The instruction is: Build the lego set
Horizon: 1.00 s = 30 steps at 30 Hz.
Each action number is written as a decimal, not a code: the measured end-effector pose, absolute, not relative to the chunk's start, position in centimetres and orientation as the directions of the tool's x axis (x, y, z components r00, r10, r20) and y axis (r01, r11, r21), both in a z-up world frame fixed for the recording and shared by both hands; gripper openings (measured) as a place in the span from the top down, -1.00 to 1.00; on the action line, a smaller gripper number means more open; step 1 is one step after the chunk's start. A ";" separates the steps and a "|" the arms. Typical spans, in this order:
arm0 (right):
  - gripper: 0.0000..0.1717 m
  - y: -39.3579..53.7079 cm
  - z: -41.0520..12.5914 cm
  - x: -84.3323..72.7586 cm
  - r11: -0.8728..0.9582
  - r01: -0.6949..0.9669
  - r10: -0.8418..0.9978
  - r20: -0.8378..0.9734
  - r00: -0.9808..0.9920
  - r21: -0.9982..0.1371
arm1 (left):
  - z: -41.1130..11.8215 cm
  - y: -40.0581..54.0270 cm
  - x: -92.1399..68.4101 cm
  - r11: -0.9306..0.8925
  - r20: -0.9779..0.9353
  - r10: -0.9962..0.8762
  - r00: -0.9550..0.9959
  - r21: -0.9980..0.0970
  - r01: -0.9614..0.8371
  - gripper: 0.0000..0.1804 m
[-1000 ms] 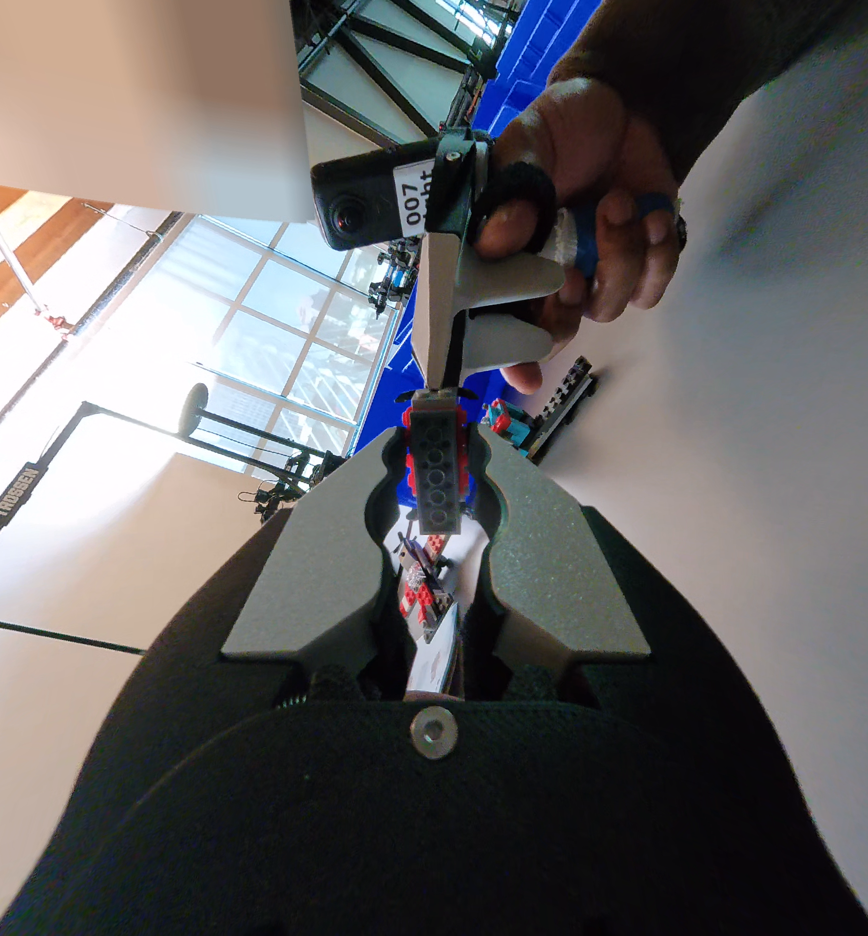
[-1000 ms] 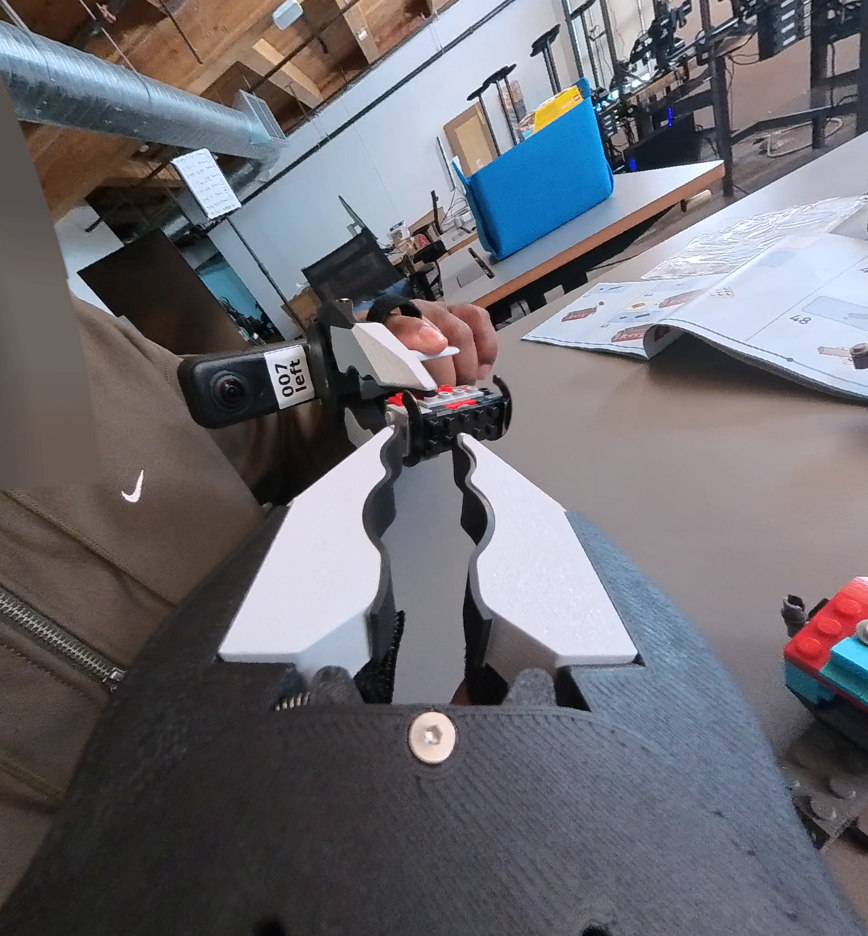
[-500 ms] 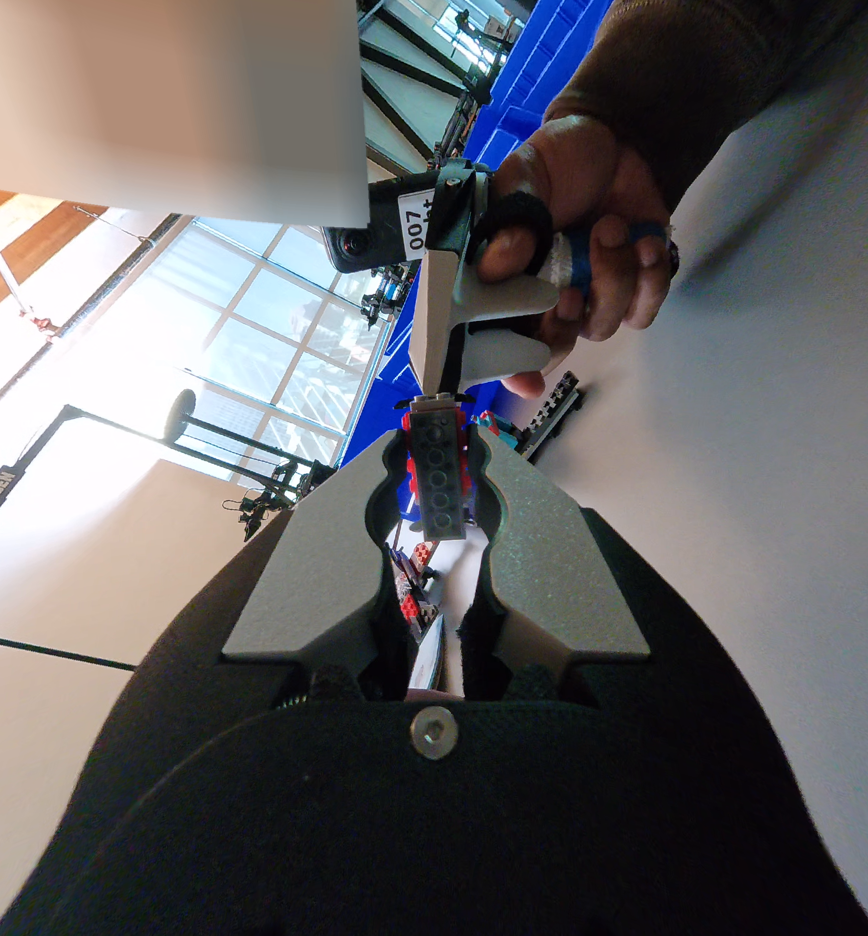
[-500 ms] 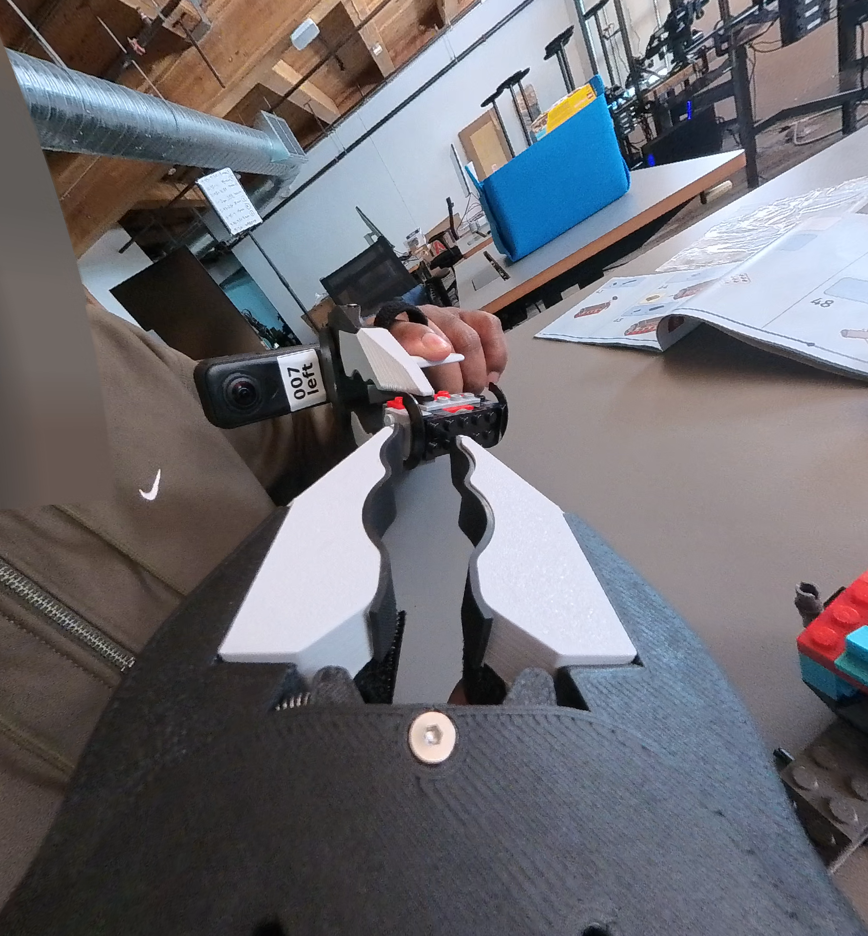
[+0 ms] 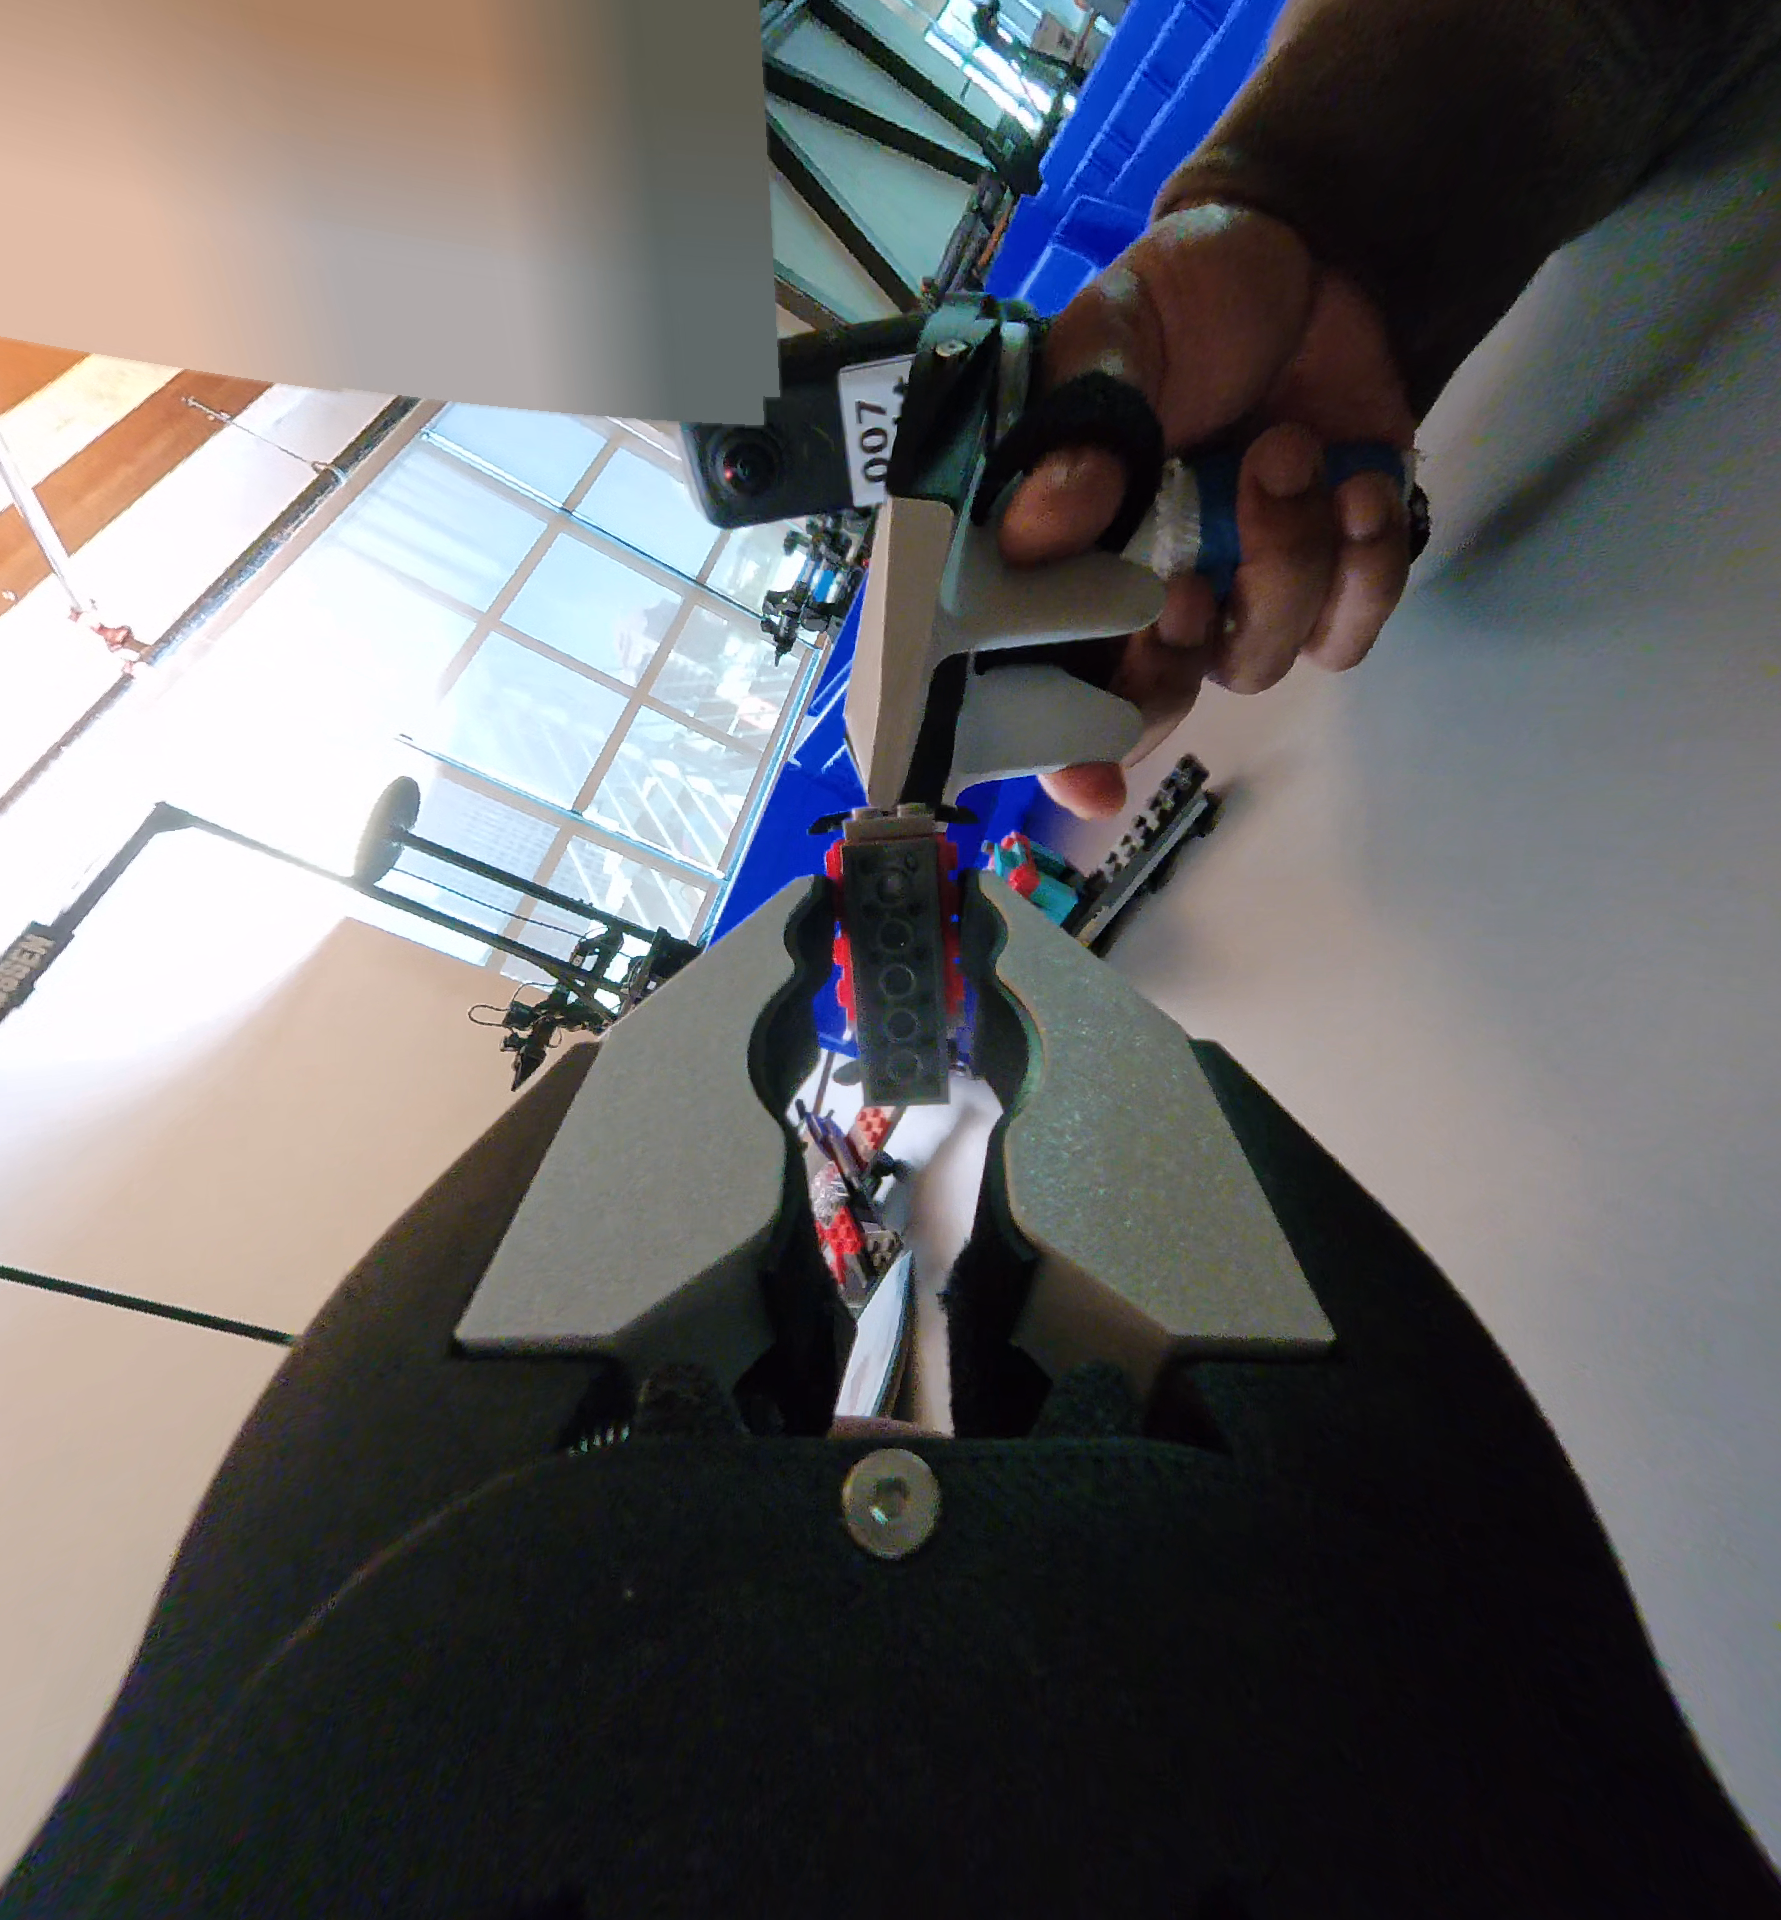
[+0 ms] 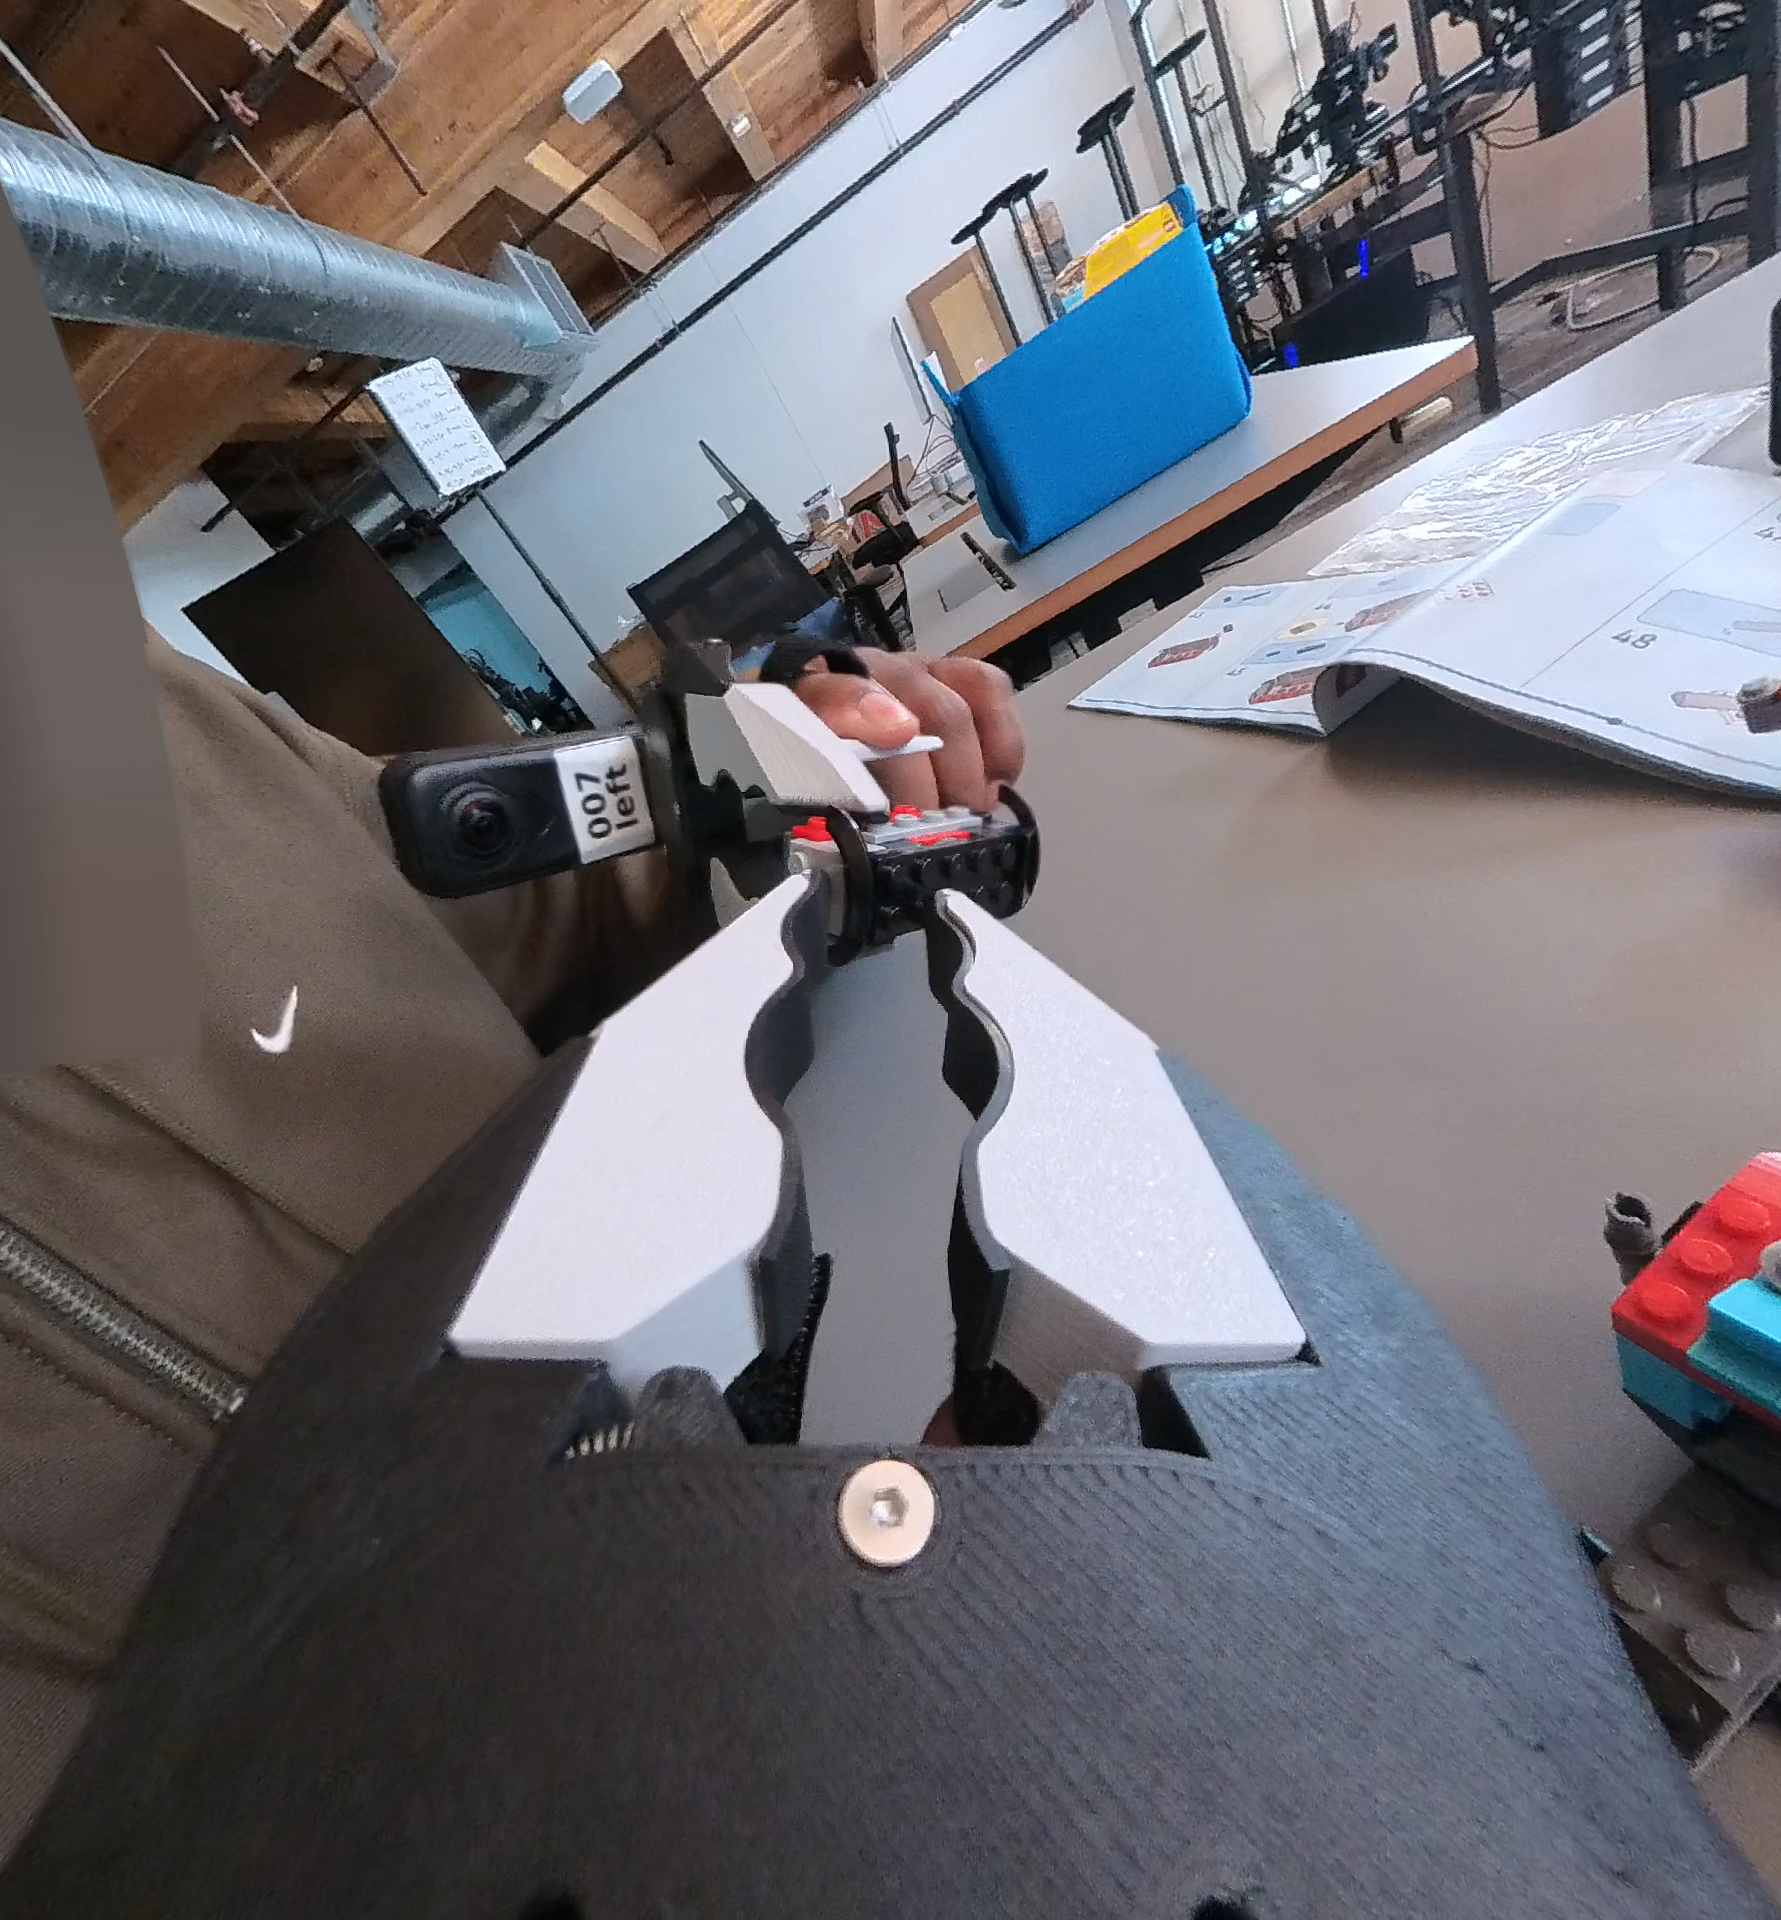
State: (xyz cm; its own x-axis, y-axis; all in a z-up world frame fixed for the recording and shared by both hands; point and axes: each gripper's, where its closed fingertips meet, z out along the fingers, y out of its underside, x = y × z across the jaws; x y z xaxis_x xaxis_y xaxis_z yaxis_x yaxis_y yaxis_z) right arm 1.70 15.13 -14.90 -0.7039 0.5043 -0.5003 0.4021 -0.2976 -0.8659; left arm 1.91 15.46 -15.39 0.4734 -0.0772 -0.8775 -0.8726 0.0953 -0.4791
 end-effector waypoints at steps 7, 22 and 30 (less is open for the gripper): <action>0.65 14.6 -14.8 1.7 -0.288 0.406 0.522 -0.497 -0.693 -0.868 | -15.6 15.5 1.7 0.093 -0.848 -0.080 0.523 -0.529 -0.843 0.74; 0.76 14.2 -14.9 2.7 -0.261 0.407 0.528 -0.482 -0.700 -0.876 | -15.2 15.3 1.8 0.124 -0.804 -0.076 0.589 -0.594 -0.795 0.74; 0.76 13.9 -14.8 2.8 -0.280 0.406 0.519 -0.493 -0.698 -0.870 | -15.0 15.2 2.0 0.137 -0.798 -0.078 0.598 -0.603 -0.786 0.75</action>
State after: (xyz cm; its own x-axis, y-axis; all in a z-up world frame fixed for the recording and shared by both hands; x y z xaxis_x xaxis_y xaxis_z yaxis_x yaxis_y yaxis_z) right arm 2.79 13.93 -14.83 -0.6985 0.5189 -0.4928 0.4057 -0.2801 -0.8700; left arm 2.02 15.21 -15.05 0.5979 -0.0777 -0.7978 -0.7862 0.1373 -0.6026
